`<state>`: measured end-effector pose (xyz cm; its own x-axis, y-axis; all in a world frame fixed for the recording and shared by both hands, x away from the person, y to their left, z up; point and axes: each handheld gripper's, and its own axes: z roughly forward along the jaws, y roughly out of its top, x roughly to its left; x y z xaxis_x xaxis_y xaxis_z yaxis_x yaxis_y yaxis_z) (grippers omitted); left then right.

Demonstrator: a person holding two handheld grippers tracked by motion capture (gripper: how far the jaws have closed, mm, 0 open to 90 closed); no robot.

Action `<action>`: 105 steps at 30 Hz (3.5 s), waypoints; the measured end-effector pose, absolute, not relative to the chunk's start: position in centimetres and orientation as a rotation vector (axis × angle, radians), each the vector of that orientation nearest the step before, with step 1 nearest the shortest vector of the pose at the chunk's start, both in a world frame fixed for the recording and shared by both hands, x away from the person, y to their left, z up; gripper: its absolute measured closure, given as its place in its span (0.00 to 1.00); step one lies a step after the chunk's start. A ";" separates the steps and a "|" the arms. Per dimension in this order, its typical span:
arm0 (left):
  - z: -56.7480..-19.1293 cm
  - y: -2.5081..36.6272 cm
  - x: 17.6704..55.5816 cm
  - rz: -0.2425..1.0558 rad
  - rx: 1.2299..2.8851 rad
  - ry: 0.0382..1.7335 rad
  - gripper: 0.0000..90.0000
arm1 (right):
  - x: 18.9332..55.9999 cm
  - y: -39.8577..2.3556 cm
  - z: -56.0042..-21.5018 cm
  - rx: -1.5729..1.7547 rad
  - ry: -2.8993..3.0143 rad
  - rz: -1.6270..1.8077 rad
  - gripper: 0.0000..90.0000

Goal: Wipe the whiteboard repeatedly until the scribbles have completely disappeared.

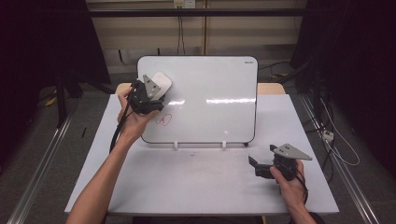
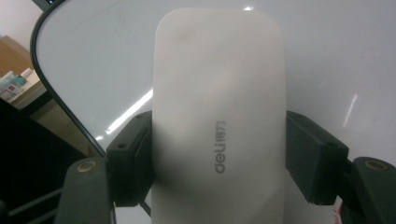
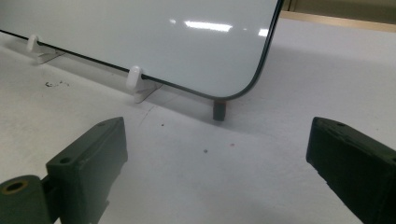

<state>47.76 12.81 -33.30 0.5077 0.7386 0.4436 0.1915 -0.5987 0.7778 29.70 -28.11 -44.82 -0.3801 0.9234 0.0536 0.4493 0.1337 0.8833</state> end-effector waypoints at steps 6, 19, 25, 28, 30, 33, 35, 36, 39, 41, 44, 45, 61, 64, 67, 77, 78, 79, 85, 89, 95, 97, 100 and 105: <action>-34.0 13.0 47.1 1.045 2.098 0.739 0.35 | 29.6 -28.1 -44.8 1.315 1.901 1.193 0.06; -35.9 12.4 45.5 1.045 2.132 0.708 0.35 | 29.7 -28.0 -44.8 1.314 1.898 1.191 0.06; -37.0 11.7 44.4 1.043 2.167 0.682 0.35 | 29.7 -28.0 -44.8 1.313 1.899 1.191 0.06; -37.5 11.3 43.9 1.047 2.187 0.667 0.35 | 29.6 -28.0 -44.7 1.316 1.897 1.192 0.06; -37.7 11.1 43.6 1.058 2.188 0.663 0.35 | 29.6 -28.0 -44.7 1.316 1.897 1.192 0.06; -37.7 11.0 43.6 1.068 2.185 0.656 0.35 | 29.6 -28.0 -44.7 1.312 1.898 1.192 0.06; -37.7 10.9 43.6 1.071 2.192 0.651 0.35 | 29.6 -28.0 -44.7 1.315 1.897 1.194 0.06; -37.7 11.0 43.7 1.065 2.188 0.648 0.35 | 29.6 -28.1 -44.7 1.315 1.897 1.193 0.06; -37.1 11.1 44.2 1.056 2.187 0.642 0.35 | 29.7 -28.1 -44.8 1.315 1.896 1.190 0.06; -36.5 11.1 44.7 1.052 2.184 0.656 0.35 | 29.7 -28.1 -44.8 1.313 1.898 1.191 0.06; -35.4 11.3 45.6 1.038 2.173 0.668 0.35 | 29.7 -28.1 -44.7 1.313 1.897 1.192 0.06; -35.1 11.3 45.9 1.039 2.162 0.676 0.35 | 29.7 -28.1 -44.7 1.313 1.897 1.192 0.06; -33.9 10.9 47.1 1.056 2.149 0.701 0.35 | 29.7 -28.0 -44.8 1.313 1.901 1.193 0.06; -34.5 10.2 46.6 1.065 2.158 0.676 0.35 | 29.7 -28.0 -44.8 1.311 1.901 1.194 0.06; -34.9 9.8 46.2 1.057 2.164 0.666 0.35 | 29.7 -28.0 -44.8 1.311 1.902 1.192 0.06; -36.3 8.0 44.9 1.068 2.196 0.607 0.35 | 29.6 -27.9 -44.8 1.312 1.903 1.195 0.06; -36.4 7.8 44.9 1.072 2.195 0.605 0.35 | 29.7 -27.9 -44.8 1.309 1.903 1.194 0.06; -36.4 7.6 44.8 1.069 2.200 0.609 0.35 | 29.7 -27.9 -44.8 1.309 1.903 1.194 0.06; -37.1 6.6 44.1 1.063 2.210 0.576 0.35 | 29.7 -27.9 -44.8 1.308 1.905 1.192 0.06; -38.2 5.4 43.0 1.059 2.246 0.523 0.35 | 29.7 -27.9 -44.8 1.307 1.904 1.192 0.06; -39.5 4.5 41.7 1.064 2.278 0.466 0.35 | 29.6 -27.9 -44.7 1.300 1.906 1.198 0.06; -39.5 4.5 41.7 1.064 2.280 0.463 0.35 | 29.6 -28.0 -44.7 1.303 1.906 1.199 0.06; -39.4 4.8 41.8 1.065 2.277 0.475 0.35 | 29.6 -28.0 -44.8 1.304 1.906 1.199 0.06; -38.9 6.4 42.2 1.058 2.274 0.521 0.35 | 29.5 -28.1 -44.7 1.305 1.906 1.200 0.06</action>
